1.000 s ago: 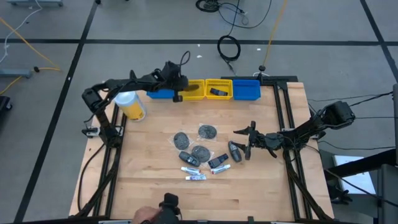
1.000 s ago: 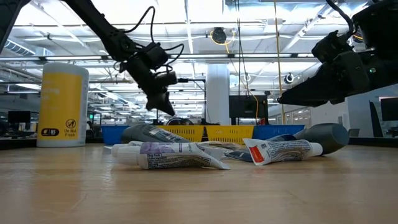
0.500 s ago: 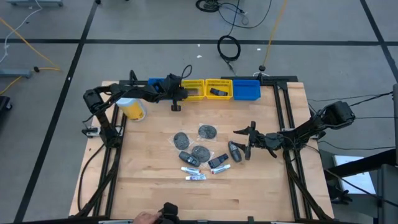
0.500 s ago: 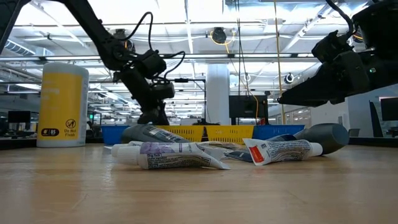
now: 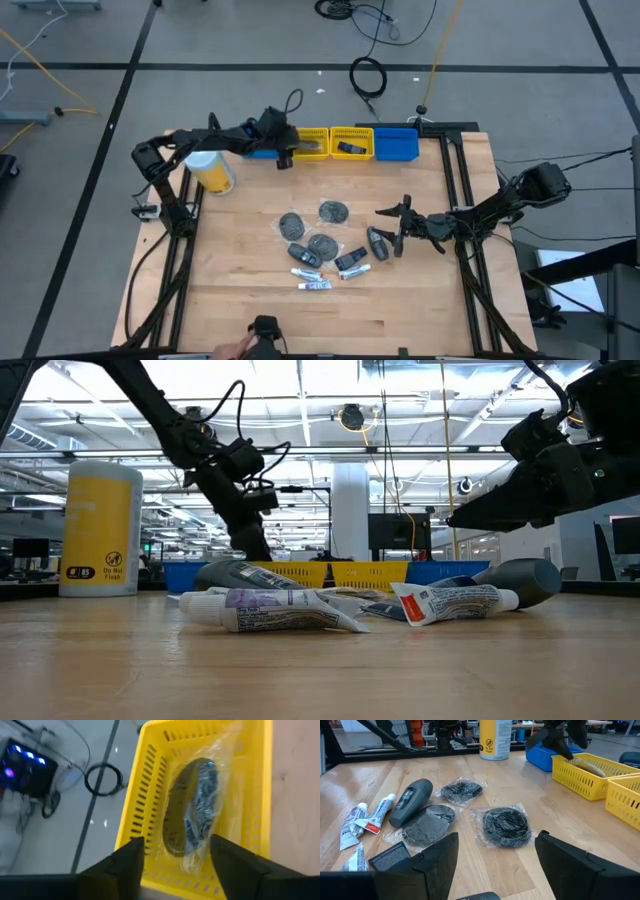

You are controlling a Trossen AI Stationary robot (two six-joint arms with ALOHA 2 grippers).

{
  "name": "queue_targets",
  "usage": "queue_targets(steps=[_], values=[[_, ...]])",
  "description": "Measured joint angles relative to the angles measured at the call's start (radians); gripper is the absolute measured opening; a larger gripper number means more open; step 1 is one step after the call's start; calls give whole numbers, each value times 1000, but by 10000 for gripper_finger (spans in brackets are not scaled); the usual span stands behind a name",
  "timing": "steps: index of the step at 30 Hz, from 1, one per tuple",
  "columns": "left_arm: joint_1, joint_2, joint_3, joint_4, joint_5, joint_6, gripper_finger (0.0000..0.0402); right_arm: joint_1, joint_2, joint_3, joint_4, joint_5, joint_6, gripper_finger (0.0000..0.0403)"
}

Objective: Pick & Place Travel size toiletries
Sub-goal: Put the hairbrush into the left yellow bin, then put the deodorant into the left blue bin

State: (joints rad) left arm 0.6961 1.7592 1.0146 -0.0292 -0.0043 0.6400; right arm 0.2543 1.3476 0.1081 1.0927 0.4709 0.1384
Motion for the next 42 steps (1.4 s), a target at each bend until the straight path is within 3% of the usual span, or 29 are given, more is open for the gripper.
queue_targets(steps=[6,12,18,21,33,39,42], values=[[-40,-32,67,-126,-6,-66,266,0,0,0,-18,3,0,256],[-110,-126,68,-191,-8,-166,259,0,0,0,-30,3,5,256],[-229,-166,69,-212,211,-257,236,0,0,0,-32,1,10,256],[-318,-149,68,-200,268,-262,224,0,0,0,-35,1,11,256],[-625,-42,66,-158,253,-390,183,0,0,0,-45,0,33,256],[-711,-49,-23,-125,171,-571,165,1,0,0,-49,0,37,256],[-748,-52,-110,-15,88,-681,158,1,0,0,-50,0,37,256]])
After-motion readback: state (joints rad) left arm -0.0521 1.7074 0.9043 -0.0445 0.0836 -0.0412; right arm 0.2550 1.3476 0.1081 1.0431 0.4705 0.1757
